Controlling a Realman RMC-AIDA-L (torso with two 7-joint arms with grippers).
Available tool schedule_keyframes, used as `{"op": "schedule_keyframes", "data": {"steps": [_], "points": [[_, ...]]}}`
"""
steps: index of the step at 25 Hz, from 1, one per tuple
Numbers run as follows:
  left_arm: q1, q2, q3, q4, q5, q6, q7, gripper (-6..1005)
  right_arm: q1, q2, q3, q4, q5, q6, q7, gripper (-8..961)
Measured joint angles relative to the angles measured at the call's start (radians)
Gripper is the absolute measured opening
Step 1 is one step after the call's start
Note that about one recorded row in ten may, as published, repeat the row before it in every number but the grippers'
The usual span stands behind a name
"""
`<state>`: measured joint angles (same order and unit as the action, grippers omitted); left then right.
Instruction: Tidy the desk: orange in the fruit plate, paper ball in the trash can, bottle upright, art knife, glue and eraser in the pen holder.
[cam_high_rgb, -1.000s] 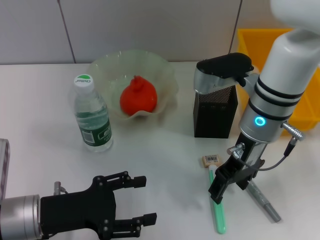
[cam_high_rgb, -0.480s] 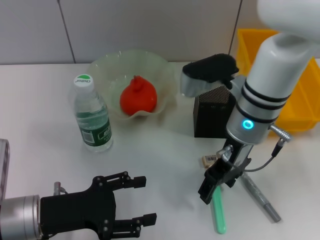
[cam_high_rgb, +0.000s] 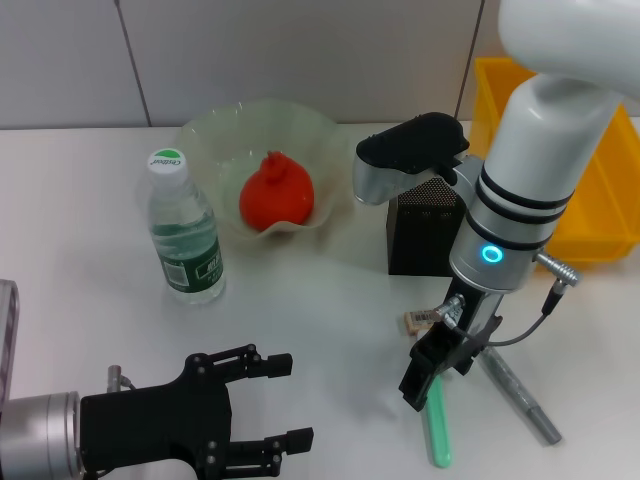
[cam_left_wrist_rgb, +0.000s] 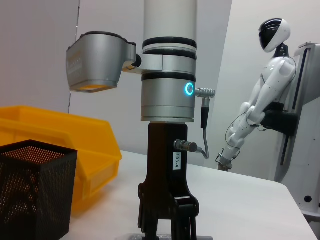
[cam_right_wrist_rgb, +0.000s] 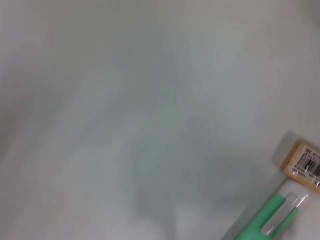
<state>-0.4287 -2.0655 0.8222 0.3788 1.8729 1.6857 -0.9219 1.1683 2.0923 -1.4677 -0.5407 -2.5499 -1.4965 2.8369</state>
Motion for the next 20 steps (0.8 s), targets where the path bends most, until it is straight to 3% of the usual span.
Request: {"op": "schedule_keyframes", "data": {"steps": [7, 20], "points": [[-0.003, 0.001, 0.003, 0.0, 0.0, 0.005, 0.0, 798, -0.009, 0.0, -0.105, -0.009, 0.048, 0.031, -0.008, 778], [-0.004, 0.002, 0.01, 0.007, 0.0, 0.006, -0.012, 798, -0.005, 0.0, -0.134, -0.017, 0.068, 0.044, -0.01, 778]]}}
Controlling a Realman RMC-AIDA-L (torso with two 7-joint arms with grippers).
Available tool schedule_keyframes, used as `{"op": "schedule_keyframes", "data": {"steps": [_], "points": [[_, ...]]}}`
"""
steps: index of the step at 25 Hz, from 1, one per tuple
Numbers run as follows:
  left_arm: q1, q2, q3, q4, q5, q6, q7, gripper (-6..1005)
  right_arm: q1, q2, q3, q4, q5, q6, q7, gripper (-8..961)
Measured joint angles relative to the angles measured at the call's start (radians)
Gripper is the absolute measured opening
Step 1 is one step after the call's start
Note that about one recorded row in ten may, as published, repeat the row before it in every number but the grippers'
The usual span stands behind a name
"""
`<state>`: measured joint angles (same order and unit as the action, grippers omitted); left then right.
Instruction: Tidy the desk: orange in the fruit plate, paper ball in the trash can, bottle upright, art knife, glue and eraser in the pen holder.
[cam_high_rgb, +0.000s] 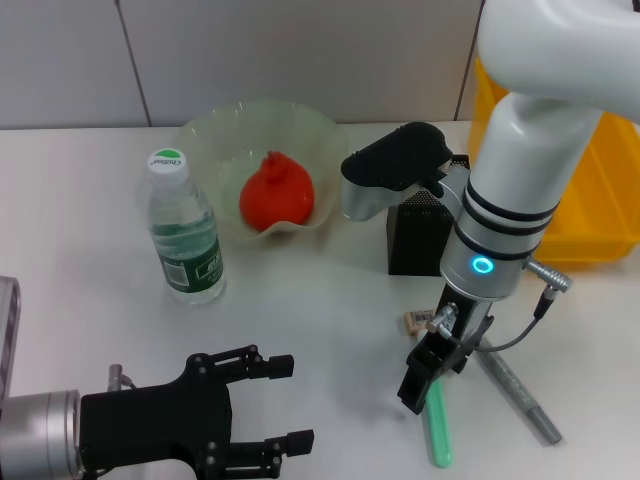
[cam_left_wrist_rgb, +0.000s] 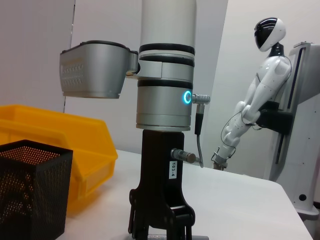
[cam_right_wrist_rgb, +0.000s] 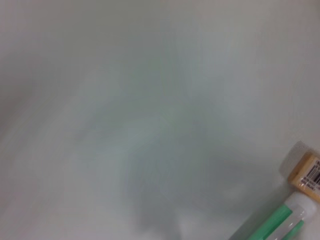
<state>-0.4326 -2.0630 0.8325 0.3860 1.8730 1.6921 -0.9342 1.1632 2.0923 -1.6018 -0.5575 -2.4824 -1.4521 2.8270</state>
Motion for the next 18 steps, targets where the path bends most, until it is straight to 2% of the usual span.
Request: {"op": "schedule_keyframes", "data": {"steps": [14, 18], "points": [[0.003, 0.001, 0.002, 0.0, 0.001, 0.0, 0.004, 798, -0.004, 0.0, -0.027, -0.005, 0.015, 0.006, 0.0, 777], [0.005, 0.001, 0.006, 0.001, 0.002, 0.001, 0.004, 798, -0.005, 0.0, -0.063, -0.006, 0.039, 0.011, -0.004, 777]]}}
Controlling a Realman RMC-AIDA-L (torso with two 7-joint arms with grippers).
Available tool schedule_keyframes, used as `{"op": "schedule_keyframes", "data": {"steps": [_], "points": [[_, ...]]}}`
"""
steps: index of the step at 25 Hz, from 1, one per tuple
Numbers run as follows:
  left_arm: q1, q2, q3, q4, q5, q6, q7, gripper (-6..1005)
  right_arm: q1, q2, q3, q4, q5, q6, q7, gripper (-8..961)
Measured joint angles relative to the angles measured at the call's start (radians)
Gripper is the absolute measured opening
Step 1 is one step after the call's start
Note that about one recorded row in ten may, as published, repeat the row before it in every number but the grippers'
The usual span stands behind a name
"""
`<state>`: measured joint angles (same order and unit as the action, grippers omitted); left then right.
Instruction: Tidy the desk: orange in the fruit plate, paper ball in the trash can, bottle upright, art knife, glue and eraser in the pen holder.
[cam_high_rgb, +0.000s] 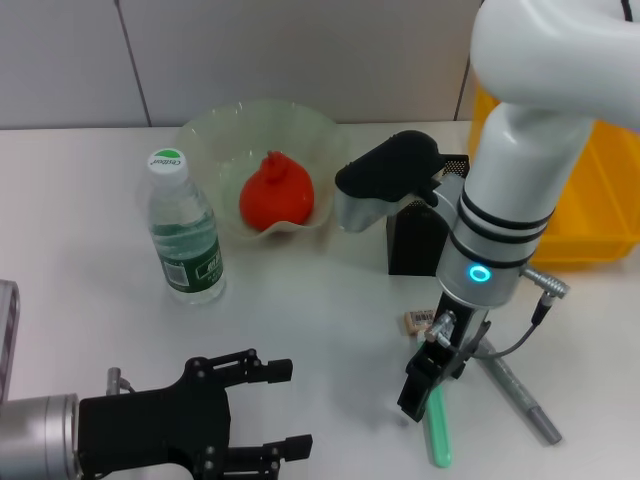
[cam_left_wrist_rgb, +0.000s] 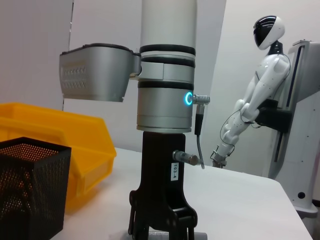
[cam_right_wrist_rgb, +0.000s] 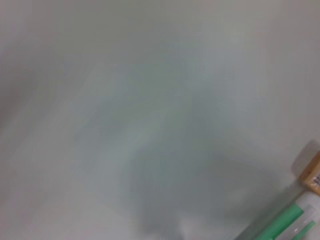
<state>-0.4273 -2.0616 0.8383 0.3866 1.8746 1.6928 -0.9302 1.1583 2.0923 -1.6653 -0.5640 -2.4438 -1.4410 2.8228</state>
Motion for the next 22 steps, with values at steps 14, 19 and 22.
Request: {"op": "schedule_keyframes", "data": {"steps": [14, 19, 22], "points": [[-0.005, 0.0, 0.004, 0.0, 0.0, -0.001, -0.002, 798, -0.005, 0.0, -0.074, -0.026, 0.021, 0.024, -0.011, 776], [-0.005, 0.0, 0.004, 0.0, 0.0, -0.003, -0.001, 798, -0.005, 0.0, -0.085, -0.028, 0.024, 0.026, -0.012, 776], [-0.005, 0.0, 0.004, 0.0, 0.0, -0.003, 0.0, 798, -0.005, 0.0, -0.086, -0.028, 0.024, 0.03, -0.012, 776]]}}
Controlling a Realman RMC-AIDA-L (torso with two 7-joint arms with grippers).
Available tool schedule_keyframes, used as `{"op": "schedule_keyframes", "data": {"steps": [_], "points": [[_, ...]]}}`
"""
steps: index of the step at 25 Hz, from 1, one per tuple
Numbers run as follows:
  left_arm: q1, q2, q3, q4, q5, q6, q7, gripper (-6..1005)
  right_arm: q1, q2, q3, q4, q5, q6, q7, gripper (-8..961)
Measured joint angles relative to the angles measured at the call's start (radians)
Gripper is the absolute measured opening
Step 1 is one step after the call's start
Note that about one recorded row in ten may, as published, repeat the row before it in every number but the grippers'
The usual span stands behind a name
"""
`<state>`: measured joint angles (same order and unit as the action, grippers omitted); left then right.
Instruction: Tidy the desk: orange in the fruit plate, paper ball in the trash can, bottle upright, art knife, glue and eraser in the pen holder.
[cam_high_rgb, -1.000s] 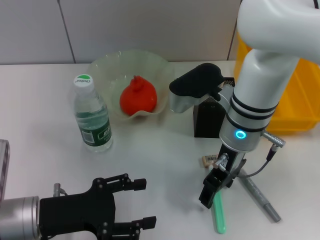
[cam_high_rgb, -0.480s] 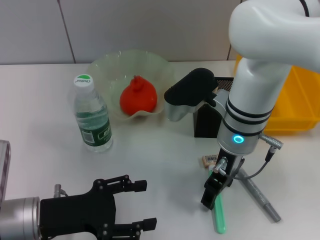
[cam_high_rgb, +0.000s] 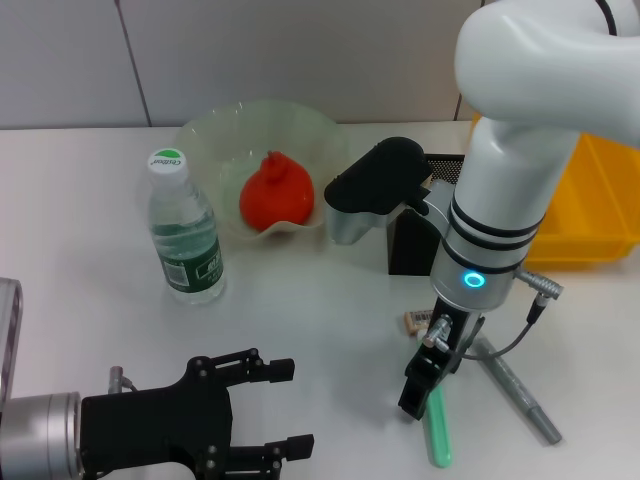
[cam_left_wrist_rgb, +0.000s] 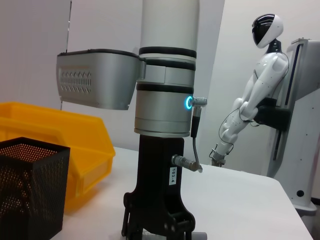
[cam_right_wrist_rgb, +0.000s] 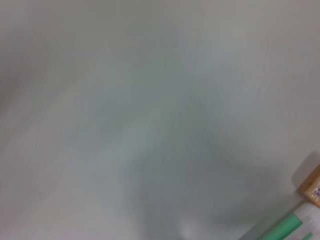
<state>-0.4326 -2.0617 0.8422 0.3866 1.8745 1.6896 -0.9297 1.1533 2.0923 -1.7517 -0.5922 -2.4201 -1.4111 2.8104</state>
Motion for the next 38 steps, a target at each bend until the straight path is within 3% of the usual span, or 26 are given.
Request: {"op": "schedule_keyframes", "data": {"steps": [34, 38], "points": [[0.0, 0.0, 0.0, 0.001, 0.0, -0.002, 0.004, 798, -0.001, 0.0, -0.076, -0.013, 0.039, 0.01, -0.002, 771], [-0.001, 0.002, 0.0, 0.002, 0.0, -0.002, 0.004, 798, -0.001, 0.0, -0.077, -0.013, 0.037, 0.013, 0.001, 697]]}}
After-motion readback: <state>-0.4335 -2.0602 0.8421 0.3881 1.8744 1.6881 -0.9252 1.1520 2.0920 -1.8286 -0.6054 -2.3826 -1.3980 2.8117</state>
